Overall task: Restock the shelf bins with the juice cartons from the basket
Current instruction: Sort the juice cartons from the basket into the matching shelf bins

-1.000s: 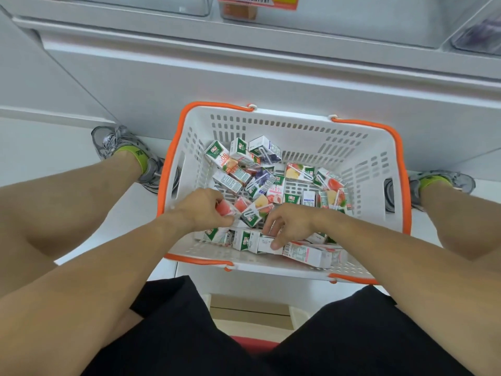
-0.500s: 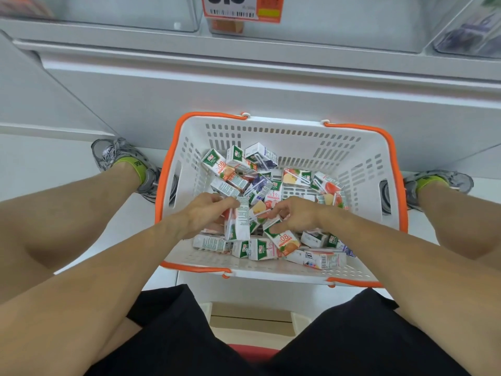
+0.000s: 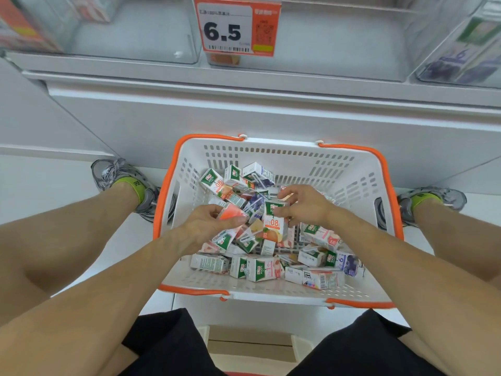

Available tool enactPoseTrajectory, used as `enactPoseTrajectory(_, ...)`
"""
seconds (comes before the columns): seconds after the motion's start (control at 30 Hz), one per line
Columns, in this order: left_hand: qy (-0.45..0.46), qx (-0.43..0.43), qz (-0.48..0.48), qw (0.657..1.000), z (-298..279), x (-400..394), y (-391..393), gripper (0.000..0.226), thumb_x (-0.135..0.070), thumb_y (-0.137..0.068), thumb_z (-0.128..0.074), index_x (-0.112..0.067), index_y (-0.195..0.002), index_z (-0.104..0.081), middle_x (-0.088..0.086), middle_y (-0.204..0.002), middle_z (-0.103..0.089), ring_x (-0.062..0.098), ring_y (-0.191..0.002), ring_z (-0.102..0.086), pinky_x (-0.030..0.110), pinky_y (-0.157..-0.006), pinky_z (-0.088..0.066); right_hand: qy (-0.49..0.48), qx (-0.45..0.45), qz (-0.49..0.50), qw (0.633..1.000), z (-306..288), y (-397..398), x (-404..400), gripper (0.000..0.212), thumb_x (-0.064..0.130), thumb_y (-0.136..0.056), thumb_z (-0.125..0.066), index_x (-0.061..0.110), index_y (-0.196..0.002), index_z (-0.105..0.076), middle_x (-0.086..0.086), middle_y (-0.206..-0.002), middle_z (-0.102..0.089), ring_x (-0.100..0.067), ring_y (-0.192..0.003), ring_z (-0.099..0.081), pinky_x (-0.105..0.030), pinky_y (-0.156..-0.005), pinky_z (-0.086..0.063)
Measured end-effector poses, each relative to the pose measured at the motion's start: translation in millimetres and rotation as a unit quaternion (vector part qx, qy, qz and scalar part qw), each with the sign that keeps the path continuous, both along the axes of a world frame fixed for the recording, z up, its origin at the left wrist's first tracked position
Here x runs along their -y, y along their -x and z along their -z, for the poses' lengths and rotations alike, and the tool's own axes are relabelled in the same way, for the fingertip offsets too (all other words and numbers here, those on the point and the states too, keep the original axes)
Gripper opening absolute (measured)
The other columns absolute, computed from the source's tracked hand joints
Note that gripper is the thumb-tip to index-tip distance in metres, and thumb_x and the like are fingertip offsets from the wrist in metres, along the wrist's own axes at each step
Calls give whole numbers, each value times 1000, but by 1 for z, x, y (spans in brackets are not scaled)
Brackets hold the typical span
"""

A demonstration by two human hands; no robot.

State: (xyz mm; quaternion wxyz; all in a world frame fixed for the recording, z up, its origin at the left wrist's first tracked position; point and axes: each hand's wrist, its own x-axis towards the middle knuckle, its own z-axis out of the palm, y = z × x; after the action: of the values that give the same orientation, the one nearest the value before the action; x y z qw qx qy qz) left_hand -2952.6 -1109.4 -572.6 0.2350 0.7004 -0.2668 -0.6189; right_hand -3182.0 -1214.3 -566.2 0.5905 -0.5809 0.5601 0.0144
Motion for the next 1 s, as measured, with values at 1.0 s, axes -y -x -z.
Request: enactPoseTrajectory(1.0, 394, 3, 7, 919, -246, 106, -62, 39, -24, -72, -78, -8, -107, -68, 14, -99, -73, 22, -71, -68, 45, -68, -62, 491, 145, 91, 854, -265, -69, 178, 33, 7, -72, -87, 22, -96, -70, -2, -100, -74, -15, -84, -70, -31, -78, -58)
